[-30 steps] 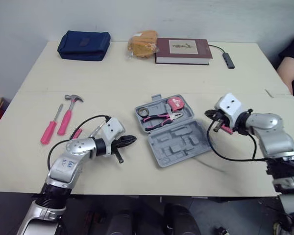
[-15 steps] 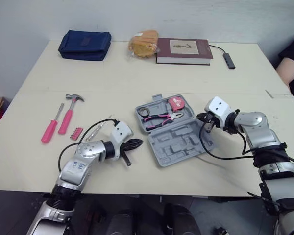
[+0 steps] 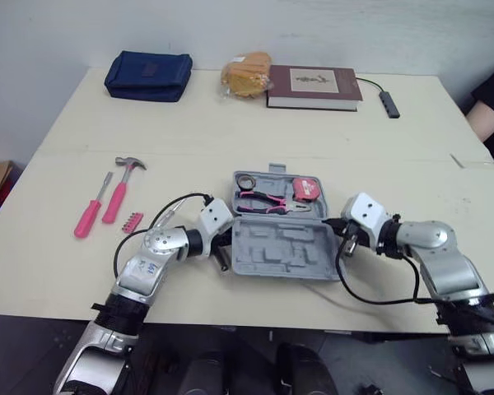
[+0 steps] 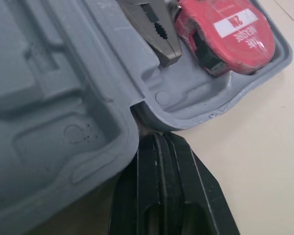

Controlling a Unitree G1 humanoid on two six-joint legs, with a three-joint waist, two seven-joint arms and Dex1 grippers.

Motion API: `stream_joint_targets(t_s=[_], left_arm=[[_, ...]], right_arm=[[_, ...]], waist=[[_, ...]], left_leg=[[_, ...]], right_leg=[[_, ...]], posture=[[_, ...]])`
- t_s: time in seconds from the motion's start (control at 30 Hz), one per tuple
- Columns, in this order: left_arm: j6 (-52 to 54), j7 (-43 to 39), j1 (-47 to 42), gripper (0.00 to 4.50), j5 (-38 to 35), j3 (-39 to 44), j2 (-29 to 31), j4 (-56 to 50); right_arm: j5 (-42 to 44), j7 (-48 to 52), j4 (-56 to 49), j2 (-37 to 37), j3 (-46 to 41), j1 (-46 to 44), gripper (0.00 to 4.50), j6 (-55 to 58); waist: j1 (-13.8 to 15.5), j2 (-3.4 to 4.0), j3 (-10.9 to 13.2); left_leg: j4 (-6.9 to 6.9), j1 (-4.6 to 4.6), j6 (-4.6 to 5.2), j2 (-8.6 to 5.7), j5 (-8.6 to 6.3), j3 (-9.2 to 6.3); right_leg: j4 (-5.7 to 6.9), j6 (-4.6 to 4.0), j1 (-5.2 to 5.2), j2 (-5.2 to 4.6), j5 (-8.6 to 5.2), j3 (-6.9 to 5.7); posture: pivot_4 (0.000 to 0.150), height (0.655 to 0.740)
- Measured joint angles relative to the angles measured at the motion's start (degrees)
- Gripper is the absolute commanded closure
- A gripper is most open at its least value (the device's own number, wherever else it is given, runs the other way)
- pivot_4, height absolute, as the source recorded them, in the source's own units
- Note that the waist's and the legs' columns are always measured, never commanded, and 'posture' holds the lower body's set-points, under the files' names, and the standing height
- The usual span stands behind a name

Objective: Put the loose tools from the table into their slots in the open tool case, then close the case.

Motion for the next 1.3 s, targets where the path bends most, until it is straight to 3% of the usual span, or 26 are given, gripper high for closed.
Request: stream_joint_targets(t_s=[0.2, 0.47, 0.93, 1.3], left_arm=[[-2.3, -7.3, -1.5, 4.45, 0.0, -0.3, 5.2, 1.8], [-3.0, -11.8, -1.1, 4.45, -0.4, 2.0, 10.5, 2.3], [0.9, -6.6, -1.1, 4.45, -1.3, 3.7, 3.7, 2.5], [-1.2, -7.5, -2.3, 4.45, 0.1, 3.3, 3.7, 4.5]], right_arm=[[1.2, -2.4, -11.2, -0.6, -1.9, 8.2, 4.5, 5.2], [1.4, -4.9, -13.7, -1.1, -2.7, 10.4, 4.5, 7.1], [-1.6, -8.1, -11.0, -0.5, -0.2, 7.3, 4.5, 4.5], [-3.0, -8.5, -12.1, 0.2, 0.6, 7.4, 4.5, 4.4]], waist=[[0.0, 0.0, 0.0], [0.0, 0.0, 0.0], [0.4, 0.0, 0.0], [0.3, 0.0, 0.0]], left_leg=[[-0.01, 0.02, -0.02, 0.03, -0.01, 0.02], [-0.03, 0.03, -0.02, 0.03, -0.01, 0.01], [0.01, -0.03, 0.02, 0.0, 0.0, 0.0], [-0.01, -0.02, 0.01, 0.01, -0.01, -0.01]], right_leg=[[0.0, -0.01, -0.01, 0.03, -0.01, 0.0], [-0.01, -0.01, 0.0, -0.01, -0.01, 0.02], [0.0, 0.0, -0.02, 0.02, 0.0, 0.0], [-0.02, 0.0, -0.02, 0.03, 0.0, -0.02]], posture=[[0.15, 0.74], [0.15, 0.74], [0.15, 0.74], [0.15, 0.74]])
